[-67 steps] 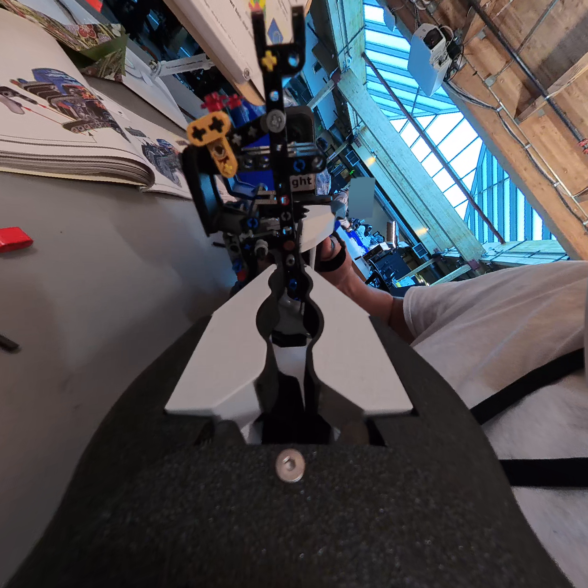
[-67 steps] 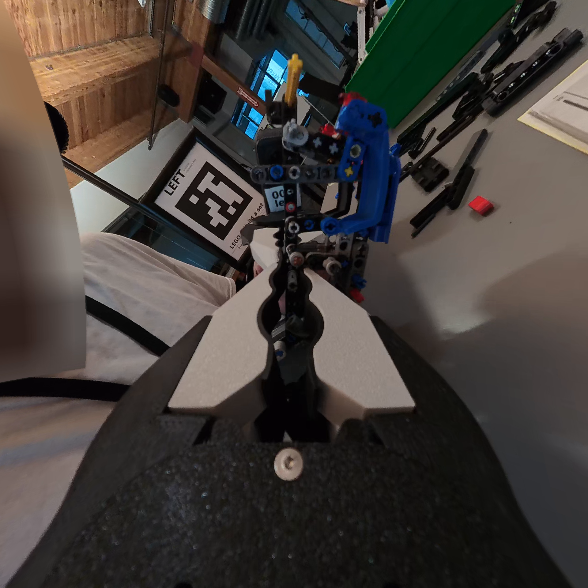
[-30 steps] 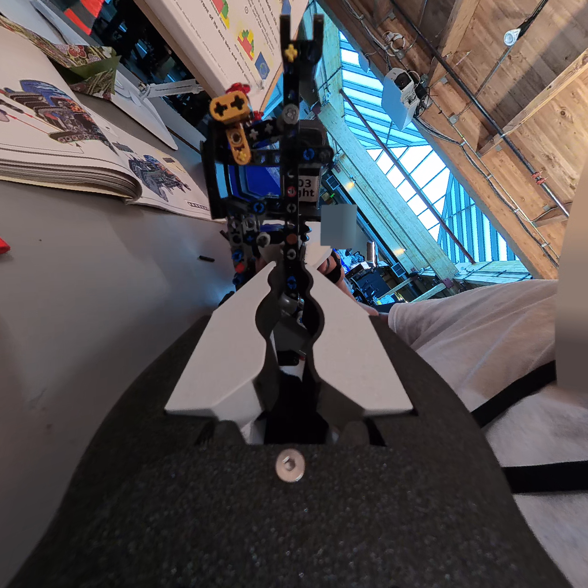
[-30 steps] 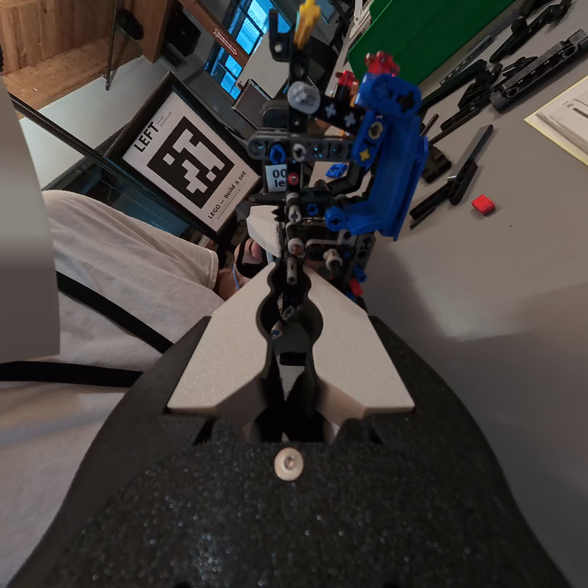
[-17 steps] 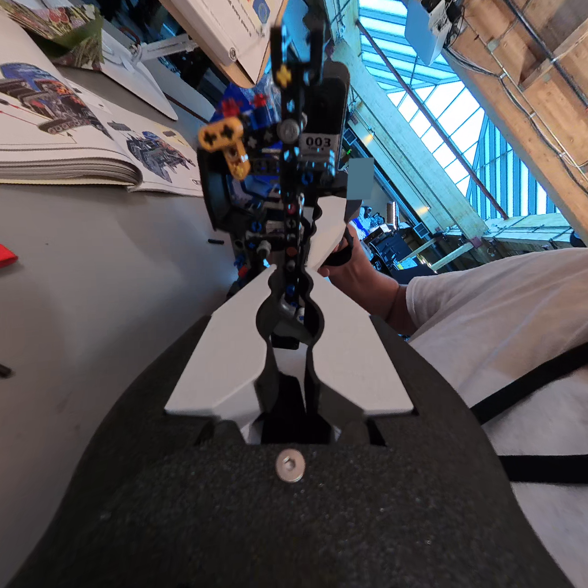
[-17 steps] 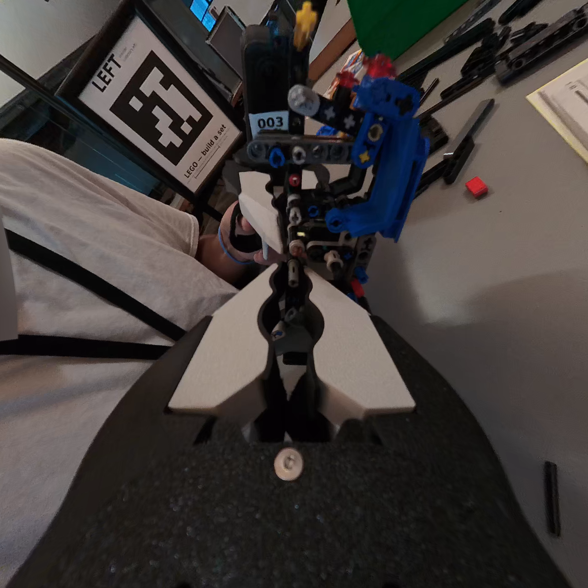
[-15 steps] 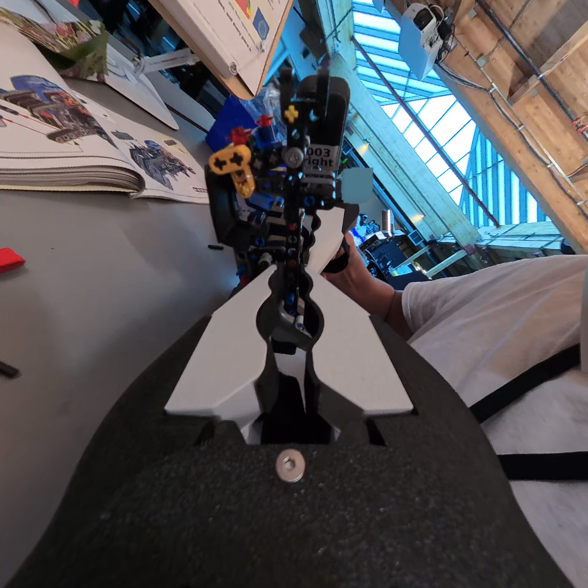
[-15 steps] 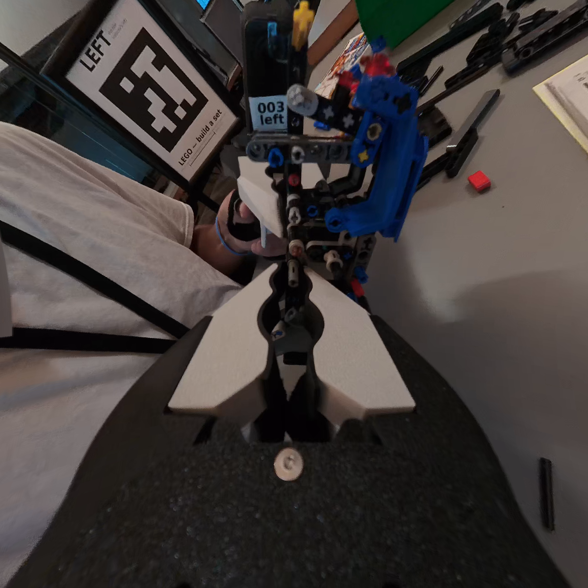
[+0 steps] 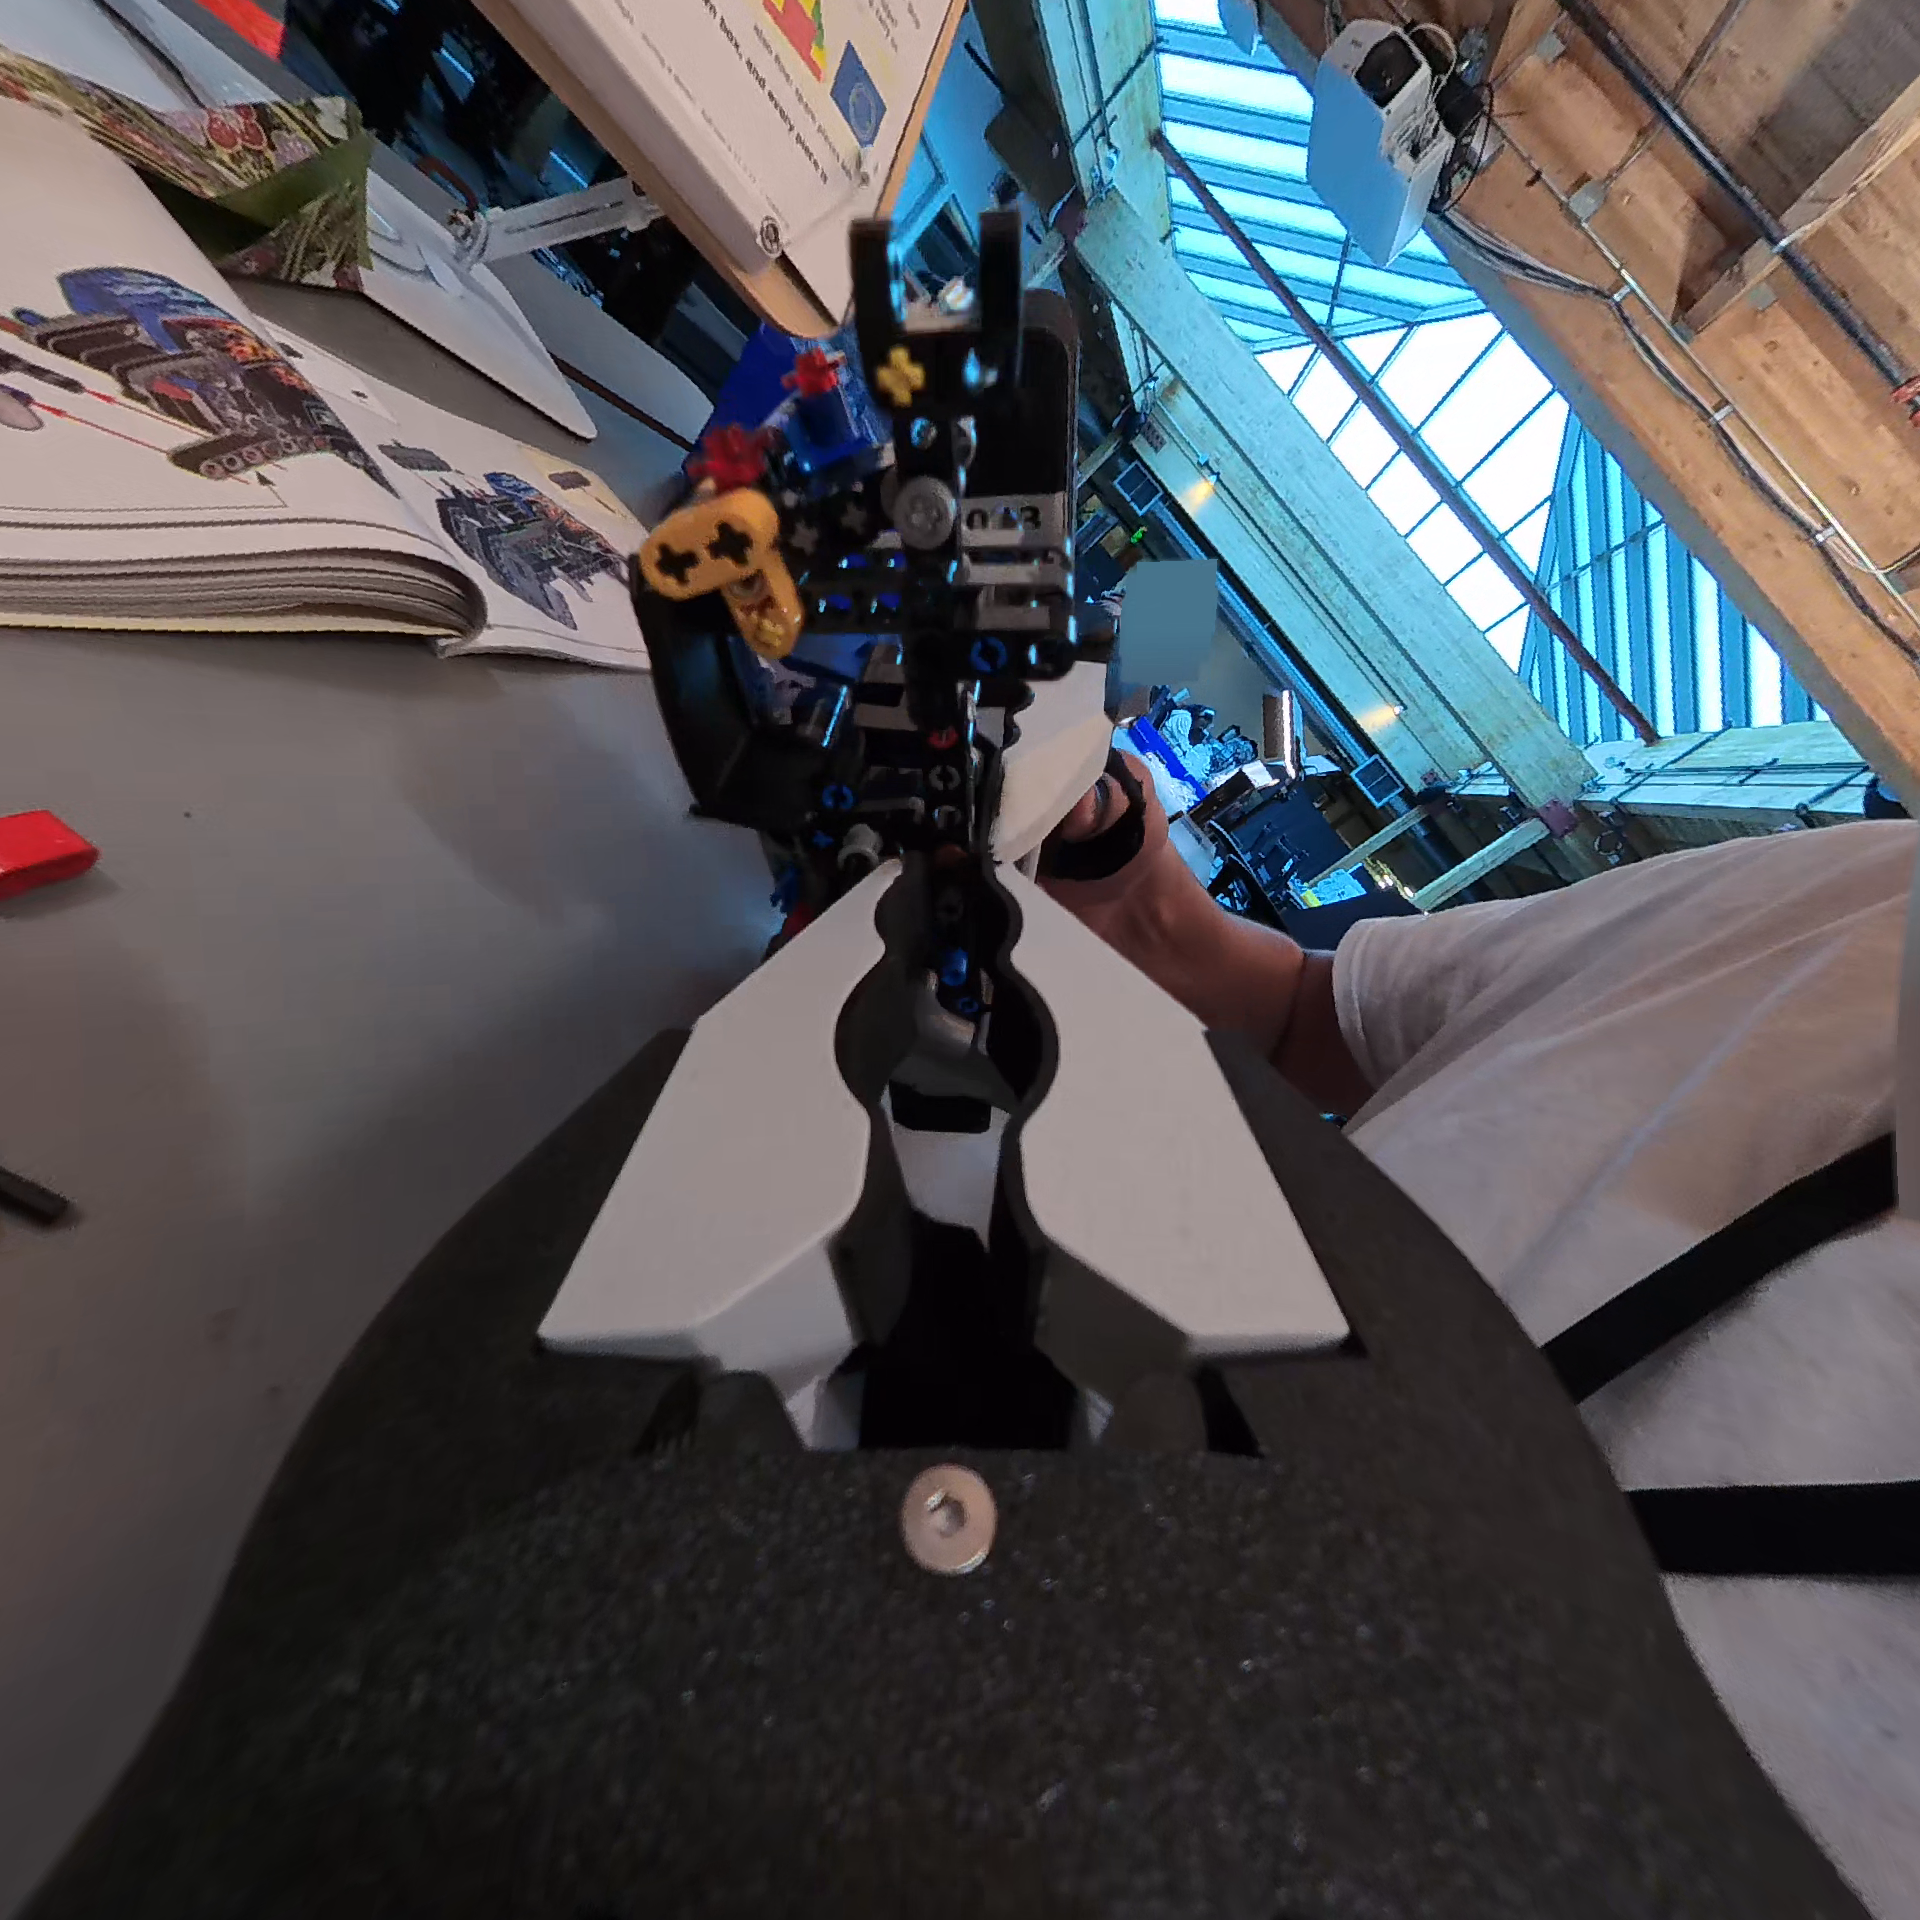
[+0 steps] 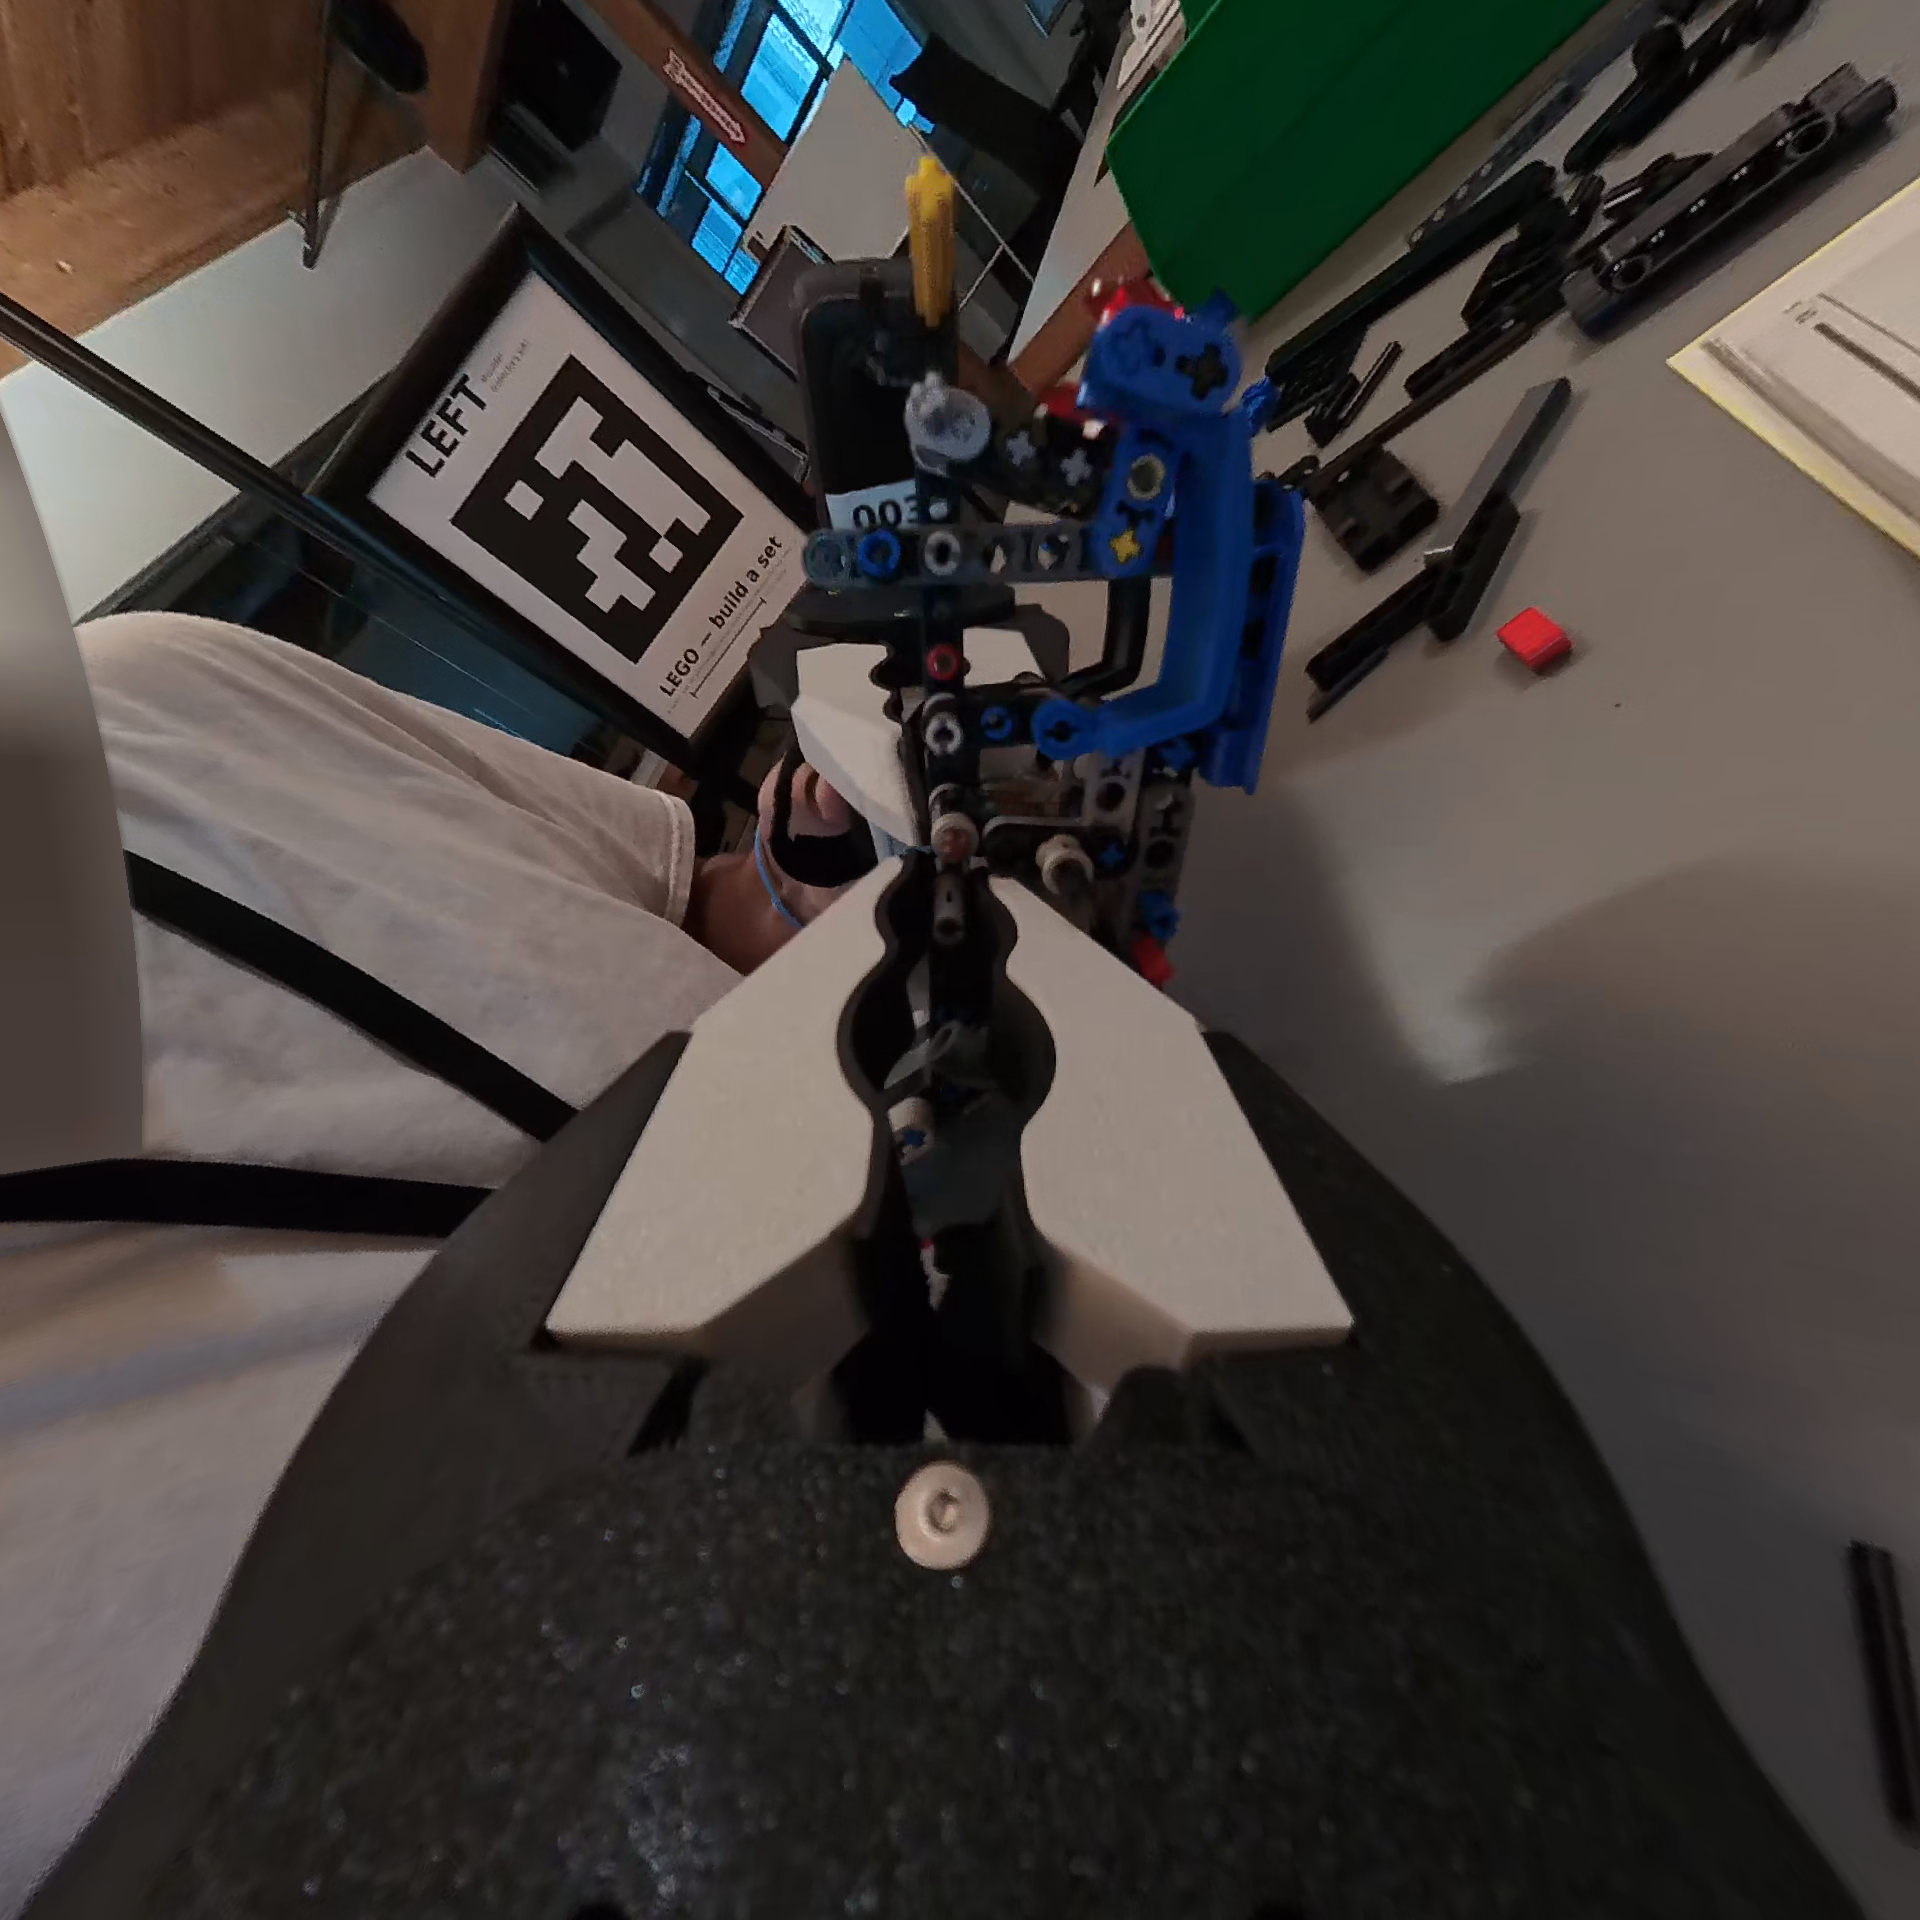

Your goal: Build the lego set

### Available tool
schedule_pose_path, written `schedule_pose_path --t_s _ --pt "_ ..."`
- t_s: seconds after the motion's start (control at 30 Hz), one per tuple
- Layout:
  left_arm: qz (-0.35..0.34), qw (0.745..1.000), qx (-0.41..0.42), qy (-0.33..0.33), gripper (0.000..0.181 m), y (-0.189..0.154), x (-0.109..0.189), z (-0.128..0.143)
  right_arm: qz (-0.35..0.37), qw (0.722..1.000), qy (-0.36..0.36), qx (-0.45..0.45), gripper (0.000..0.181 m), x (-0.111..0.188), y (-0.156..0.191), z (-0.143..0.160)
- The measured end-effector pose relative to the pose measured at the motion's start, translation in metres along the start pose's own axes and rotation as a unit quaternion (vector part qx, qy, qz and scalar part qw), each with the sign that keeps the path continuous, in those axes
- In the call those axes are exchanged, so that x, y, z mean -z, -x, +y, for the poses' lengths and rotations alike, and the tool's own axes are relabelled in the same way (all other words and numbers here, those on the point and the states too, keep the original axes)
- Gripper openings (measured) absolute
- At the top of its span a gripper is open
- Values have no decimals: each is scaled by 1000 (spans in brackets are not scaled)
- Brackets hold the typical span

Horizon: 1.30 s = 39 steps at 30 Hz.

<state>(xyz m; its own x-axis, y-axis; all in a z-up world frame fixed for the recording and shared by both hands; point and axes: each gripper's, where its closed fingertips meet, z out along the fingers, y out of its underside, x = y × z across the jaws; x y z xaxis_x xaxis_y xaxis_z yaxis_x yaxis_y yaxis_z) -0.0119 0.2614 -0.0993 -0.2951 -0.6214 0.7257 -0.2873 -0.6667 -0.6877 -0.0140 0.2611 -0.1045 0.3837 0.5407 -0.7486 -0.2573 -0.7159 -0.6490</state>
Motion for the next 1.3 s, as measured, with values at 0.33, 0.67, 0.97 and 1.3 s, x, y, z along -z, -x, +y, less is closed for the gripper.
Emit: schedule_pose_path --t_s 0.33,0.67,0.97,1.3 --pt "3 1000 3 20 6 0 -3 6 1 1000 20 -13 6 0 -1 6" --pt "9 1000 14 4 5 -1 -2 0 -7 1000 -3 -20 6 -1 1 1" --pt "10 1000 -2 -3 8 -7 -1 1 -66 996 -33 -58 6 0 5 -4" --pt "-91 989 -112 27 5 5 3 1 -12 999 -31 -22 23 1 -6 -7"
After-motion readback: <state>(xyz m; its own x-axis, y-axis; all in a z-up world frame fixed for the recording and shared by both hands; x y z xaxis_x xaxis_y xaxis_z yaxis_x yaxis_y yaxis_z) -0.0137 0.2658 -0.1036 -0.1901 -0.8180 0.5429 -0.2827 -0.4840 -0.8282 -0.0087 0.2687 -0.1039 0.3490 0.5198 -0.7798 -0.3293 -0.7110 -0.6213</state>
